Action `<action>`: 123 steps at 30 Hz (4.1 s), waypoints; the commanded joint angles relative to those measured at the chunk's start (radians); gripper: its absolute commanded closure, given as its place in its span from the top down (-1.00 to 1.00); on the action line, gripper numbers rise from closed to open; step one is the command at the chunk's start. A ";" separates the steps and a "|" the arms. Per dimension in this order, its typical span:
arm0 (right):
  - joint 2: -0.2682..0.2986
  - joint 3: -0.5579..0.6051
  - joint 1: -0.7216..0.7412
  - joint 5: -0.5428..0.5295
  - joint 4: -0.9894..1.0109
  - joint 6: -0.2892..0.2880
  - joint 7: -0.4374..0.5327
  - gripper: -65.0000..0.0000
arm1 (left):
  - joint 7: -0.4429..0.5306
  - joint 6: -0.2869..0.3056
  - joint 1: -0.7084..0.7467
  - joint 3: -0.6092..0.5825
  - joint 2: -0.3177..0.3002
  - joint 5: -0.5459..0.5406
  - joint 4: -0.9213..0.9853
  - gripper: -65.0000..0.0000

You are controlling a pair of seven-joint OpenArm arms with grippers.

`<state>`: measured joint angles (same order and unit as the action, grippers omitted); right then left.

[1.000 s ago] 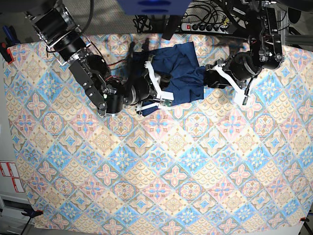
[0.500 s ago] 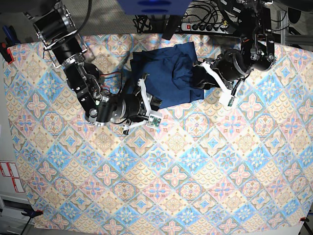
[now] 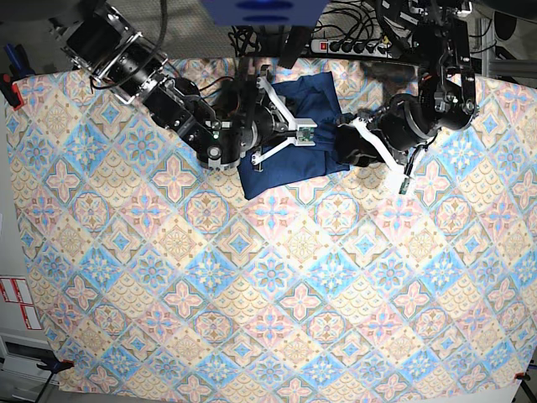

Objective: Fold the T-shirt properly

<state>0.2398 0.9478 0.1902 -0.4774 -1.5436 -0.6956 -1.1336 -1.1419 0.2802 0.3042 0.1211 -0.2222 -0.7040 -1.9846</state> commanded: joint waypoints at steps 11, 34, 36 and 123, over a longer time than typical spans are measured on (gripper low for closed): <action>0.053 -0.183 0.067 -0.191 -0.051 -0.003 -0.003 -0.66 | 0.102 0.000 -0.147 -0.262 0.019 0.071 0.143 -0.57; 0.102 -0.382 0.039 -0.188 -0.041 -0.003 -0.007 -0.66 | 0.033 0.000 -0.159 -0.601 -0.162 0.198 0.101 -0.57; 0.105 -0.381 0.039 -0.188 -0.041 -0.003 -0.004 -0.66 | 0.096 0.000 -0.121 -0.538 -0.171 0.197 0.028 -0.57; -0.075 -0.097 0.279 0.242 0.532 -0.003 0.306 -0.66 | 0.138 -0.002 -0.073 -0.604 -0.202 0.395 0.235 -0.57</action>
<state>0.1440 0.8581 0.4446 -0.2462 -1.0050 -0.6960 -0.8097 -1.0050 0.2852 0.2333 -0.4877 -0.4149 -0.3229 -1.7397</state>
